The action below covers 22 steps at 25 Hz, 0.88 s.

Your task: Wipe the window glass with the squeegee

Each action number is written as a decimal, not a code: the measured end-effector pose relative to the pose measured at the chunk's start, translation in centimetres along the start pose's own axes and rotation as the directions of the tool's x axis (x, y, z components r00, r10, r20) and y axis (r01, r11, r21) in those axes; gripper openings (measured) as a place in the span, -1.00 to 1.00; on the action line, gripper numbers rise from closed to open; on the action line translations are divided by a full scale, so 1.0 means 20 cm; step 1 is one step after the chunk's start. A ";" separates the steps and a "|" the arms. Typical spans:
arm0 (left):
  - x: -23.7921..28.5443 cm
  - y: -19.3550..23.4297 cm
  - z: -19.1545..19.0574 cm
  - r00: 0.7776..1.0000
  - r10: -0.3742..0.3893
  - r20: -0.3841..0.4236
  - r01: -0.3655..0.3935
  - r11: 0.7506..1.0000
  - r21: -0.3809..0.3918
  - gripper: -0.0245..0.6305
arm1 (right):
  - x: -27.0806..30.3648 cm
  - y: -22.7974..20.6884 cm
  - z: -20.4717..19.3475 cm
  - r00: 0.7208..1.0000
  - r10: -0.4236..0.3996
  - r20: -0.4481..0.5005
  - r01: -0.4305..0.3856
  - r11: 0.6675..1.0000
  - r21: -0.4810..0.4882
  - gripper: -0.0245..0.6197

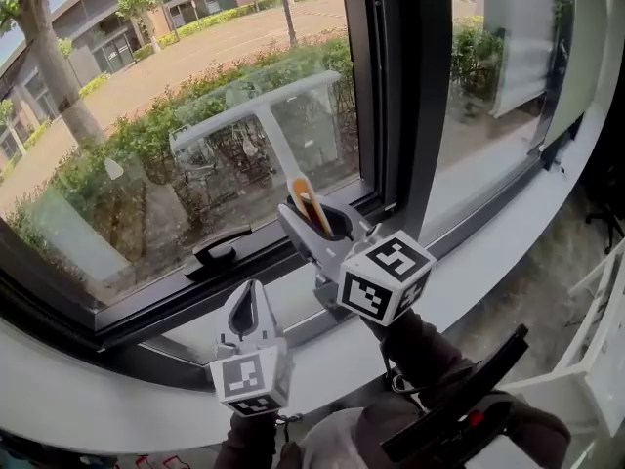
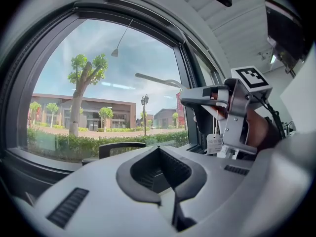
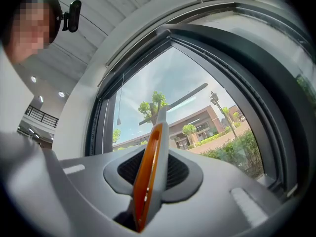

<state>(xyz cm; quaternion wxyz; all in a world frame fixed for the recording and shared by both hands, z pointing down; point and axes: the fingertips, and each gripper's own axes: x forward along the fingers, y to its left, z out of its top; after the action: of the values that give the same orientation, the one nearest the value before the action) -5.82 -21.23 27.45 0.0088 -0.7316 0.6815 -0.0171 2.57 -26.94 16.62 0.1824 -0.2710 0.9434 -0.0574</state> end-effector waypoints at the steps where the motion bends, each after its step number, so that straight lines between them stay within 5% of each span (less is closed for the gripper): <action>1: 0.01 0.00 0.02 1.000 0.008 0.002 -0.008 1.000 0.002 -0.92 | 0.02 -0.01 0.03 1.000 0.011 0.006 -0.011 1.000 -0.008 -0.71; 16: 0.20 -0.13 0.09 0.990 0.143 0.010 -0.143 0.990 0.011 -0.92 | 0.15 -0.25 0.35 0.989 0.129 0.067 -0.127 0.991 -0.032 -0.72; 22: 0.20 -0.10 0.09 0.983 0.180 0.032 -0.180 0.984 0.008 -0.92 | 0.14 -0.30 0.37 0.990 0.100 0.104 -0.098 0.995 -0.030 -0.73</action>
<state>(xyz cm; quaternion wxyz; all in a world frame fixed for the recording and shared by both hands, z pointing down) -3.40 -25.15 25.73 0.0250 -0.6671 0.7445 -0.0084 6.08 -33.56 10.22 0.2313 -0.2288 0.9454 -0.0224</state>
